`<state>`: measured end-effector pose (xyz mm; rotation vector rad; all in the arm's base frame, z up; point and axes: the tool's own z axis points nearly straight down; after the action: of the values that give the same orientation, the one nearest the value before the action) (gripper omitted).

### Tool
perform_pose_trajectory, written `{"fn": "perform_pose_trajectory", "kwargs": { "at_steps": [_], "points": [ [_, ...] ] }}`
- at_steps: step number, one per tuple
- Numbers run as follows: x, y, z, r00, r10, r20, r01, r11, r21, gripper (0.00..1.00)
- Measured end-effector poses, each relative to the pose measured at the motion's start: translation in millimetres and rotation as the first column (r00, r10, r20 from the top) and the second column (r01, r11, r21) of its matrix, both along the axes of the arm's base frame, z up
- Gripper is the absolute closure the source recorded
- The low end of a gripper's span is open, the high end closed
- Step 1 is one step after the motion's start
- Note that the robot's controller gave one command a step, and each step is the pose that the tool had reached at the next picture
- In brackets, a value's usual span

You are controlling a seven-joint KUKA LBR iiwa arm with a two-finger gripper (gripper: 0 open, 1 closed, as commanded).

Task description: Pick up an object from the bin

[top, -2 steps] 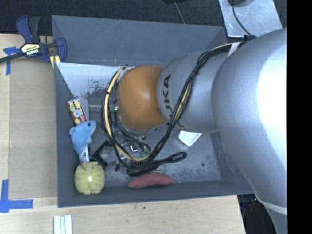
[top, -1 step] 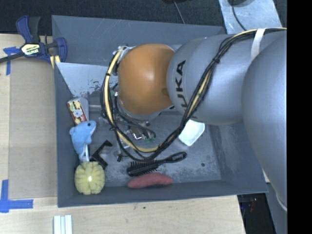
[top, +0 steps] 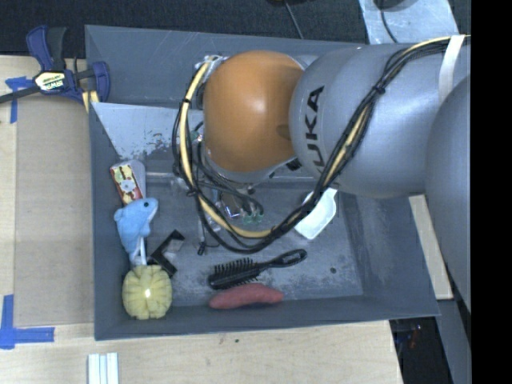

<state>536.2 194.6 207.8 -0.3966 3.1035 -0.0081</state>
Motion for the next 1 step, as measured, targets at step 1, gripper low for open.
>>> {"fn": "perform_pose_trajectory", "kwargs": {
  "at_steps": [1],
  "points": [
    [25.4, 47.4, -50.3, 0.998, 0.054, 0.014, -0.055, 0.998, 0.007, 0.00]
  ]
}}
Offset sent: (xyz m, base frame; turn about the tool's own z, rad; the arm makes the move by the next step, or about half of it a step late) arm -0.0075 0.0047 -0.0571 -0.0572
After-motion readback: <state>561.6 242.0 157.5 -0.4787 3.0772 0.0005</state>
